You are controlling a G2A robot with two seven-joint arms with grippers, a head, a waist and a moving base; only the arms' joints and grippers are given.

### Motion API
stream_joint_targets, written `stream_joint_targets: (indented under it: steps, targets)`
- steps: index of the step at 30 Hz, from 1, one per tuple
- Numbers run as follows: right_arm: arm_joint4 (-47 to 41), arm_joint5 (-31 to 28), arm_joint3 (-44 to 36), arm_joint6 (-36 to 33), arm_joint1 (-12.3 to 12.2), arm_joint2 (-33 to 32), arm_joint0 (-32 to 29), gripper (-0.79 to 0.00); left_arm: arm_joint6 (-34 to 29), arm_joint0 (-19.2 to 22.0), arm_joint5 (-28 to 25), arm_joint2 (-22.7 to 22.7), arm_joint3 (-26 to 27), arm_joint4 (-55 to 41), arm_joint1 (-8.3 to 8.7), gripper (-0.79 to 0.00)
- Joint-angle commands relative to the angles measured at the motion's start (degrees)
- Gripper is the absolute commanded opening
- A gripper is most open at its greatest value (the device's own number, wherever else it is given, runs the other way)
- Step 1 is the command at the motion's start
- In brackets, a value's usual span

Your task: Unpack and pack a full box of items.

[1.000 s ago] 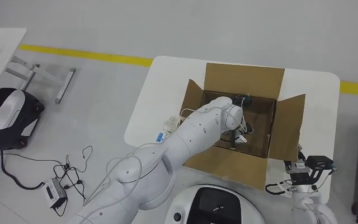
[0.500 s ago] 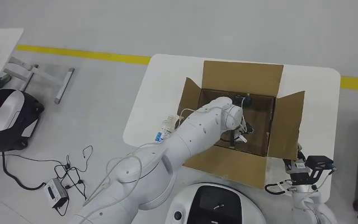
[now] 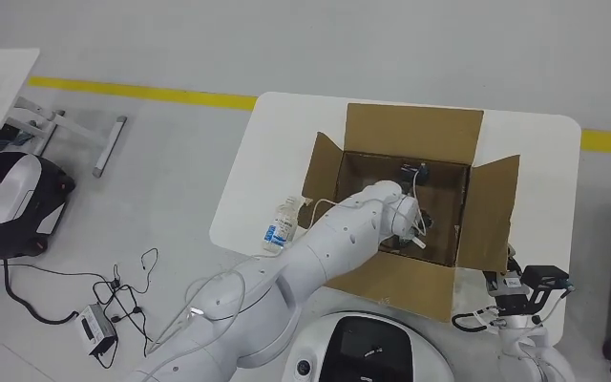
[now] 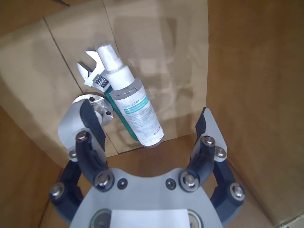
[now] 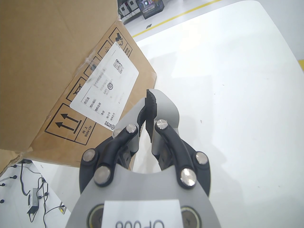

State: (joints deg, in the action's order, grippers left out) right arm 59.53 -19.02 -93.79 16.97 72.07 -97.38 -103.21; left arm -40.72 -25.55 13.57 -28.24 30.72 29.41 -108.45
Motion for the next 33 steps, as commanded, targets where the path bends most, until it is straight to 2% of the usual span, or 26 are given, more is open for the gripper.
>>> stream_joint_targets:
  steps: [1, 2, 3, 8, 10, 11, 16, 20, 22, 25, 27, 29, 33]
  targets:
    - [0.0, 0.0, 0.0, 0.0, 0.0, 0.0, 0.0, -0.785, 0.5, -0.3, 0.4, -0.7, -0.1, -0.5, -0.01, -0.219]
    - [0.0, 0.0, 0.0, 0.0, 0.0, 0.0, 0.0, -0.785, 0.7, -0.3, 0.7, -0.9, -0.2, -0.3, -0.01, -0.317]
    - [0.0, 0.0, 0.0, 0.0, 0.0, 0.0, 0.0, -0.785, 0.8, -0.4, 0.9, -1.1, -0.4, -0.3, -0.02, -0.36]
    - [0.0, 0.0, 0.0, 0.0, 0.0, 0.0, 0.0, -0.785, 0.9, -0.5, 1.7, -1.8, -1.2, 0.4, -0.07, -0.351]
    - [0.0, 0.0, 0.0, 0.0, 0.0, 0.0, 0.0, -0.785, 1.1, -0.5, 1.9, -2.2, -1.3, 0.5, -0.07, -0.36]
    - [0.0, 0.0, 0.0, 0.0, 0.0, 0.0, 0.0, -0.785, 1.1, -0.5, 1.8, -2.3, -1.3, 0.8, -0.09, -0.397]
    - [0.0, 0.0, 0.0, 0.0, 0.0, 0.0, 0.0, -0.785, 0.9, -1.0, 2.2, -2.5, -1.2, 1.8, -0.27, -0.406]
    - [0.0, 0.0, 0.0, 0.0, 0.0, 0.0, 0.0, -0.785, 1.2, -1.3, 2.3, -2.9, -1.5, 2.2, -0.43, -0.369]
    - [0.0, 0.0, 0.0, 0.0, 0.0, 0.0, 0.0, -0.785, 1.5, -1.4, 2.3, -3.1, -1.7, 2.5, -0.51, -0.403]
    - [0.0, 0.0, 0.0, 0.0, 0.0, 0.0, 0.0, -0.785, 1.8, -1.5, 2.1, -3.3, -1.9, 2.9, -0.67, -0.372]
    - [0.0, 0.0, 0.0, 0.0, 0.0, 0.0, 0.0, -0.785, 2.0, -1.6, 1.8, -3.4, -2.1, 3.1, -0.8, -0.382]
    - [0.0, 0.0, 0.0, 0.0, 0.0, 0.0, 0.0, -0.785, 2.1, -1.5, 1.7, -3.6, -2.4, 3.3, -0.95, -0.348]
    - [0.0, 0.0, 0.0, 0.0, 0.0, 0.0, 0.0, -0.785, 2.6, -1.5, 1.4, -3.8, -3.2, 3.6, -1.32, -0.385]
